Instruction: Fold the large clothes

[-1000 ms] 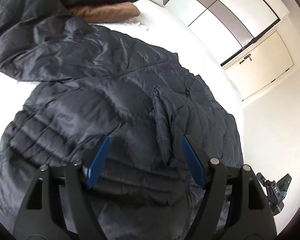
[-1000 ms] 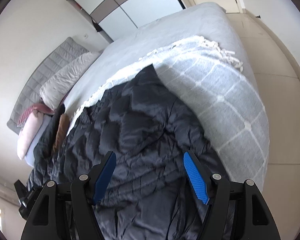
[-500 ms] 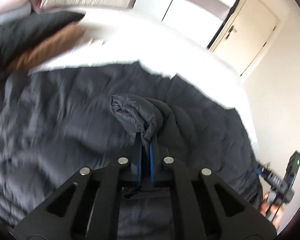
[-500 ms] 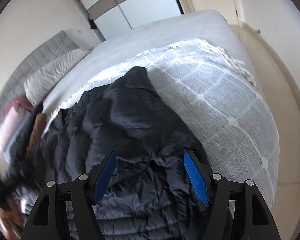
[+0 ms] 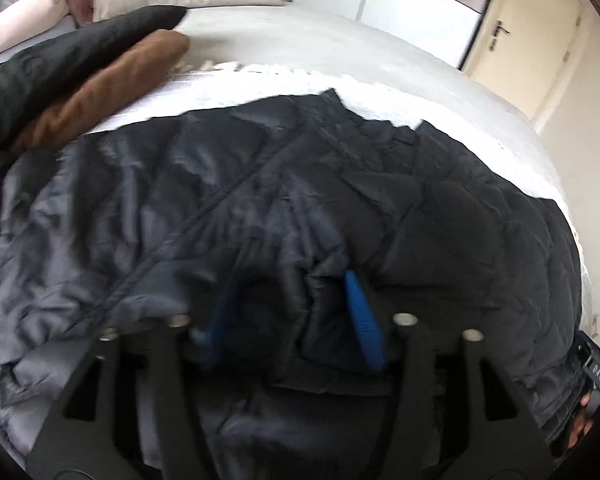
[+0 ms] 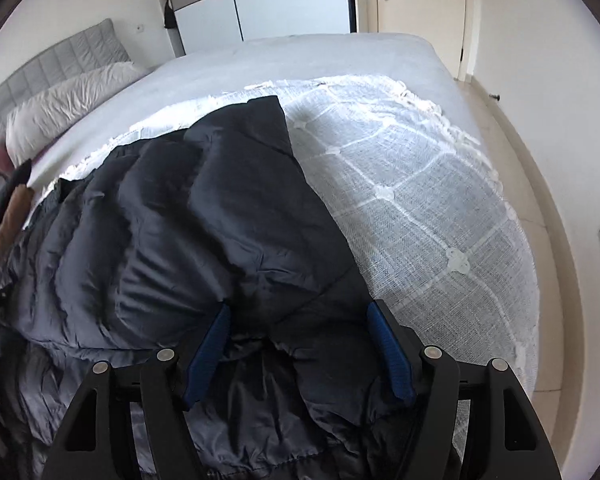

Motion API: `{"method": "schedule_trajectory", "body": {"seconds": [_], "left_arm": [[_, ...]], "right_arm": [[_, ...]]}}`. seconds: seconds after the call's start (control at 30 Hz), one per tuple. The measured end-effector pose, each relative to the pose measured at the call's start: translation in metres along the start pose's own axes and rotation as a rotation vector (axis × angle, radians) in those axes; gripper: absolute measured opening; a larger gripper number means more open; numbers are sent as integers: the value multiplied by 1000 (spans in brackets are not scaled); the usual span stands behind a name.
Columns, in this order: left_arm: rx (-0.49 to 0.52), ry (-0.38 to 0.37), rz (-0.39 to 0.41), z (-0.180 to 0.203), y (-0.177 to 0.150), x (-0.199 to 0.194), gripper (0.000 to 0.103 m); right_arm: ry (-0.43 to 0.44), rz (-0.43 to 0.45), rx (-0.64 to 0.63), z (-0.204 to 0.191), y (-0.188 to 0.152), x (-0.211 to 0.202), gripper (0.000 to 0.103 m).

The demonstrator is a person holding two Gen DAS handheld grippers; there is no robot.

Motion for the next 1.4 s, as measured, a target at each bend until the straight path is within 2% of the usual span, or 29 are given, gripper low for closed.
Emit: {"method": "schedule_trajectory", "body": {"seconds": [0.03,0.07,0.2,0.37,0.53,0.63,0.73,0.83,1.07,1.17,1.3,1.4], "left_arm": [[-7,20,1,-3,-1,-6,74],[-13,34,6,-7,-1,-13,78],[-41,9,26,-16,-7,-44,81],[-135,-40,24,-41,-21,-84,83],[-183,-35,30,-71,-38,-120,91],[-237,-41,1,-93,-49,-129,93],[-325,10,-5,-129,-55,-137,94],[-378,104,46,-168,-54,-149,94],[-494,196,193,-251,-42,-169,94],[-514,174,277,-278,-39,-172,94],[-618,62,270,-306,-35,-153,94],[-670,25,321,-321,-31,-155,93]], "right_arm": [[-10,0,-12,-2,-1,-2,72],[-16,-2,-22,-4,-1,-5,72],[-5,-5,-38,-9,-1,-19,73],[51,11,-67,-24,-6,-47,74],[129,17,-99,-47,-11,-73,76],[166,19,-111,-61,-17,-87,78],[213,16,-134,-78,-24,-97,79],[230,10,-156,-91,-30,-103,79],[209,-8,-217,-110,-48,-107,79],[186,-18,-271,-120,-61,-109,79],[176,-4,-321,-133,-69,-112,79],[190,12,-321,-143,-70,-114,79]]}}
Point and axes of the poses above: each gripper's, at about its wrist camera, not at the fingertips, and x roughly the way its jaws point, z to its right, y to its top, the point moved 7 cm from there along x, roughly the way its jaws point, and after that the axes turned 5 degrees about -x, right-handed, at the moved point
